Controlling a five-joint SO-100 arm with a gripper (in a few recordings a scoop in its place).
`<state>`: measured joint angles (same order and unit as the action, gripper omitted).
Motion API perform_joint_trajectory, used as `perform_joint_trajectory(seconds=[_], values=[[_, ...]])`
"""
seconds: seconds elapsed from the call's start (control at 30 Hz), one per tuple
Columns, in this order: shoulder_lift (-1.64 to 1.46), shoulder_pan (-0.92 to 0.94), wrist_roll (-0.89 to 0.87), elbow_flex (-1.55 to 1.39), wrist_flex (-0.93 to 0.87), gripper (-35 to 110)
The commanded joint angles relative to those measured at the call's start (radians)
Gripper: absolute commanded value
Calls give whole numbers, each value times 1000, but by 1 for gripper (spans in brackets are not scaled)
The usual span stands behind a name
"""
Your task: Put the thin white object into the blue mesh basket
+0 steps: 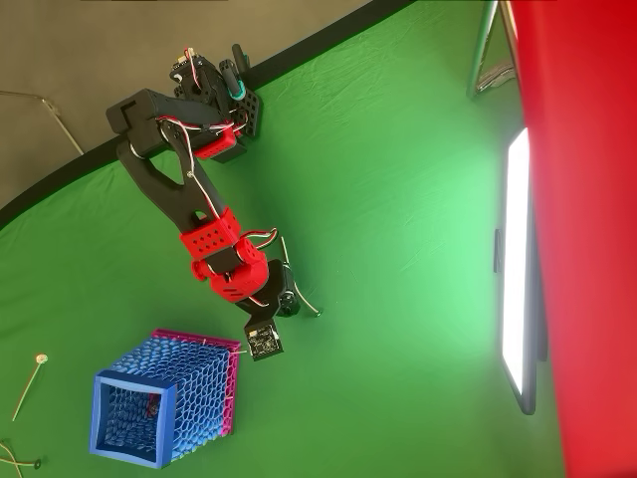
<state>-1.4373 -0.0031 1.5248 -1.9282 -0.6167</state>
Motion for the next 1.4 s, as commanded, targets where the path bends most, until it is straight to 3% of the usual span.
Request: perform_joint_trajectory(seconds=[0.0,1.37], values=[[9,-8,17,37,-3,11],[209,-69,46,187,17,12]])
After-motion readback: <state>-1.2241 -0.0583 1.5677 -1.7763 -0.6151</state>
